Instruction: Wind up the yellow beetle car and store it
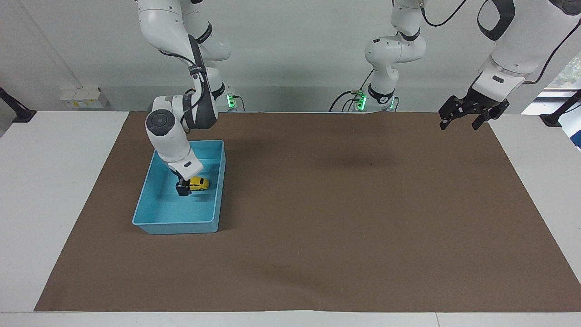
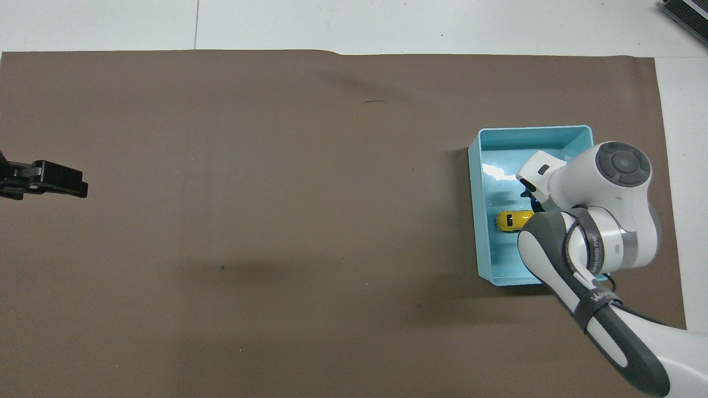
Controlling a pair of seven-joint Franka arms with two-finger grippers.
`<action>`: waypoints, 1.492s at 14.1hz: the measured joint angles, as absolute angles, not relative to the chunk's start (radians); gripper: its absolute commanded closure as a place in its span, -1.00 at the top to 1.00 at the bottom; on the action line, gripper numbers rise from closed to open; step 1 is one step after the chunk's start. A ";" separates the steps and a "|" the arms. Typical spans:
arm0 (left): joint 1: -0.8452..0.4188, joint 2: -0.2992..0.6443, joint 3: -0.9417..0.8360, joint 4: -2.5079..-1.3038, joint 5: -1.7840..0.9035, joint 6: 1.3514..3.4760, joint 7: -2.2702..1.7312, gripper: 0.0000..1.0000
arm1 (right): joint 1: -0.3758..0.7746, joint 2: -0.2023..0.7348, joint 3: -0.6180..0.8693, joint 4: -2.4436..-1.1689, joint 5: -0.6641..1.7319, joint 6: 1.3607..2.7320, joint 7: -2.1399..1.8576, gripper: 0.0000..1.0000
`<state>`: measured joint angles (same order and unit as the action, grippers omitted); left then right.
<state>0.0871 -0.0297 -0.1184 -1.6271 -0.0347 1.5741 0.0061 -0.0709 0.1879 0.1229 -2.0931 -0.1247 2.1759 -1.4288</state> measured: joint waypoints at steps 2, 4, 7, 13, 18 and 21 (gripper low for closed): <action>0.087 -0.030 -0.118 -1.627 -0.035 1.574 0.006 1.00 | -0.069 0.182 0.129 -2.029 -0.125 2.094 -1.388 1.00; 0.087 -0.030 -0.118 -1.627 -0.035 1.574 0.006 1.00 | -0.053 0.174 0.135 -1.949 -0.124 2.005 -1.328 1.00; 0.087 -0.030 -0.118 -1.627 -0.035 1.574 0.006 1.00 | -0.033 0.151 0.144 -1.862 -0.118 1.911 -1.210 1.00; 0.087 -0.030 -0.118 -1.627 -0.035 1.574 0.006 1.00 | -0.041 0.107 0.141 -1.742 -0.077 1.799 -0.916 1.00; 0.087 -0.030 -0.118 -1.627 -0.035 1.574 0.006 1.00 | -0.044 0.043 0.139 -1.679 -0.069 1.697 -0.678 1.00; 0.087 -0.030 -0.118 -1.627 -0.035 1.574 0.006 1.00 | -0.043 0.017 0.140 -1.668 -0.066 1.668 -0.524 1.00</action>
